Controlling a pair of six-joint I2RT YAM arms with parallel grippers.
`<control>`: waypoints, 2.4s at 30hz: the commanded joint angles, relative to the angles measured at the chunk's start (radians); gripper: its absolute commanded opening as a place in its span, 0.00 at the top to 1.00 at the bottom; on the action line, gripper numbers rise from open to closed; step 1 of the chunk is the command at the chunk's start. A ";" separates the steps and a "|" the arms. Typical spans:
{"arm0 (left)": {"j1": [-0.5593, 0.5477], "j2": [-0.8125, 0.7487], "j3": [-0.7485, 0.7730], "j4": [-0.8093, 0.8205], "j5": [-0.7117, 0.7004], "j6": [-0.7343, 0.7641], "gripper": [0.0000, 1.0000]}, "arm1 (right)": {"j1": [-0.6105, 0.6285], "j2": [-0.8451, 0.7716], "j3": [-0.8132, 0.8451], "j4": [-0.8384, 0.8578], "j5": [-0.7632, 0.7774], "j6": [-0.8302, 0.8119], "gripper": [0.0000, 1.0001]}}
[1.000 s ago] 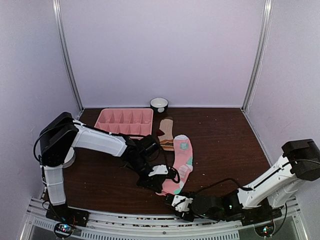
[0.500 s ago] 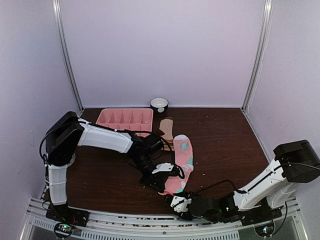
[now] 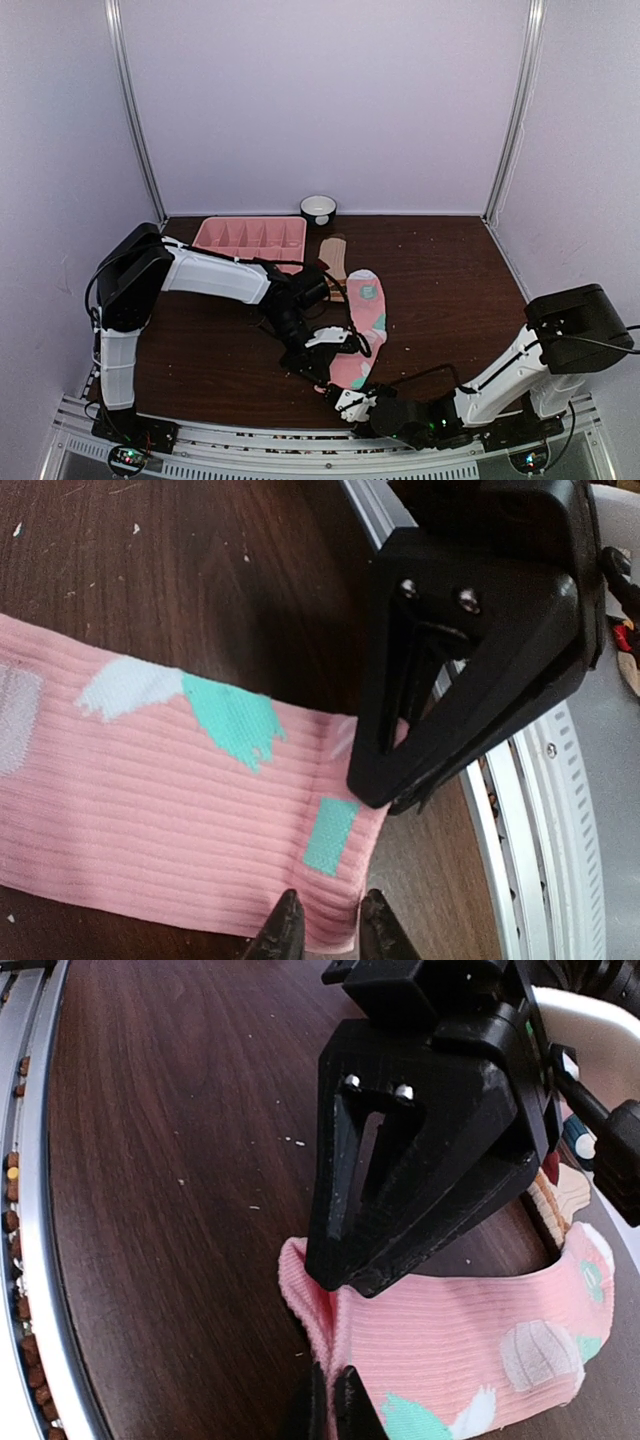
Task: Roll the socks
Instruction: Roll the sock at the center of the board.
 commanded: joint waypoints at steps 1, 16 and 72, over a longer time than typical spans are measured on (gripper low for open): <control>0.004 0.002 0.031 -0.035 0.011 0.028 0.72 | -0.005 0.010 -0.002 0.029 0.030 0.034 1.00; 0.034 -0.215 -0.219 0.310 -0.061 -0.065 0.06 | -0.140 -0.223 -0.118 -0.066 -0.210 0.370 1.00; 0.061 0.200 0.231 0.511 -0.618 -0.333 0.22 | -0.388 -0.189 -0.056 -0.265 -0.660 0.278 1.00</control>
